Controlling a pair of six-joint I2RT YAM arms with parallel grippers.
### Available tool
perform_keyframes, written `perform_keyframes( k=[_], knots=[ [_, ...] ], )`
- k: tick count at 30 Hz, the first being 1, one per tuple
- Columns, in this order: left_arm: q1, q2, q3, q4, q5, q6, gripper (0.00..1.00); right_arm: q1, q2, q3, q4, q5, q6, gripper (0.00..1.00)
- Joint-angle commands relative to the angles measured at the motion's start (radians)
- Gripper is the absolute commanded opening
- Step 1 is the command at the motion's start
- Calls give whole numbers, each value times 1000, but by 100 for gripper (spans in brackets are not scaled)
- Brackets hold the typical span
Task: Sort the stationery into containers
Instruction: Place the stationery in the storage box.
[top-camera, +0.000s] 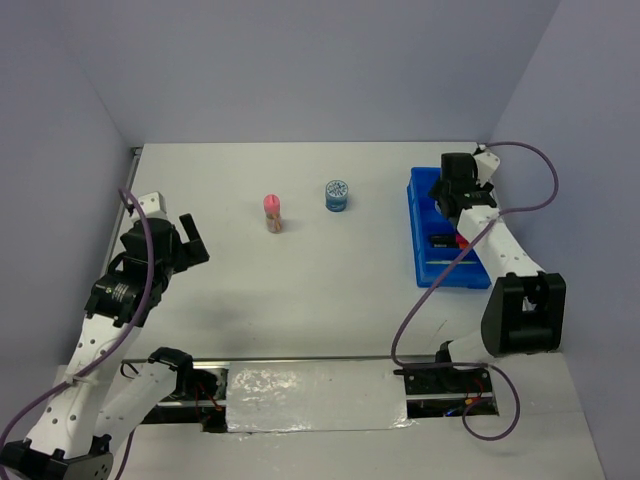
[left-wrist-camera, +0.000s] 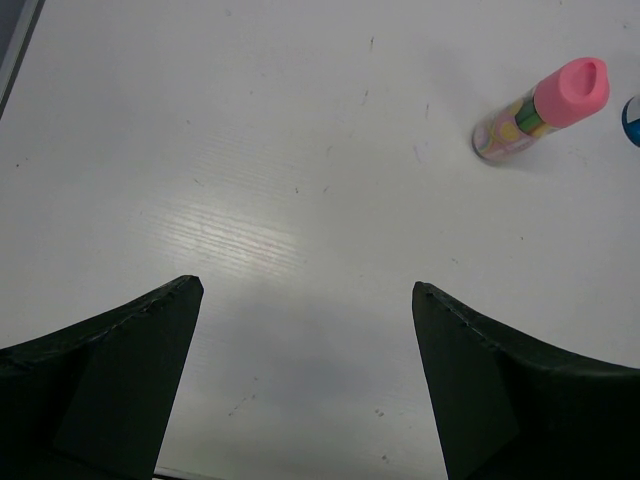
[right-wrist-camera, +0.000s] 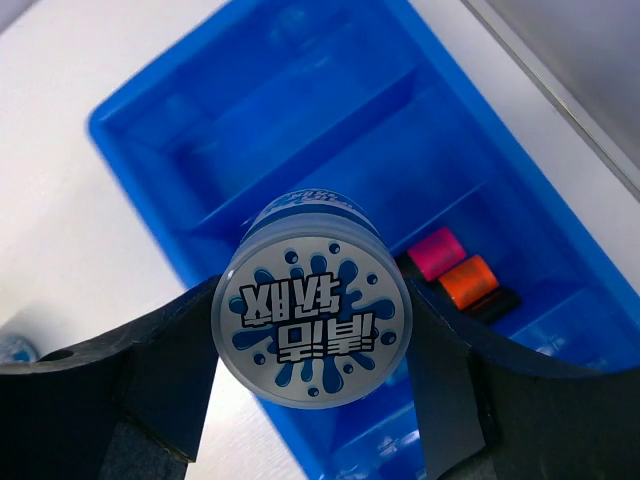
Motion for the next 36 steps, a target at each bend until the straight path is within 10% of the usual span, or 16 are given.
perform_keyframes(
  k=[1, 36],
  knots=[
    [3, -14, -6, 50, 23, 30, 99, -31, 18, 47, 71, 13, 37, 0],
    [4, 143, 5, 70, 116, 56, 100, -82, 70, 48, 131, -213, -131, 0]
  ],
)
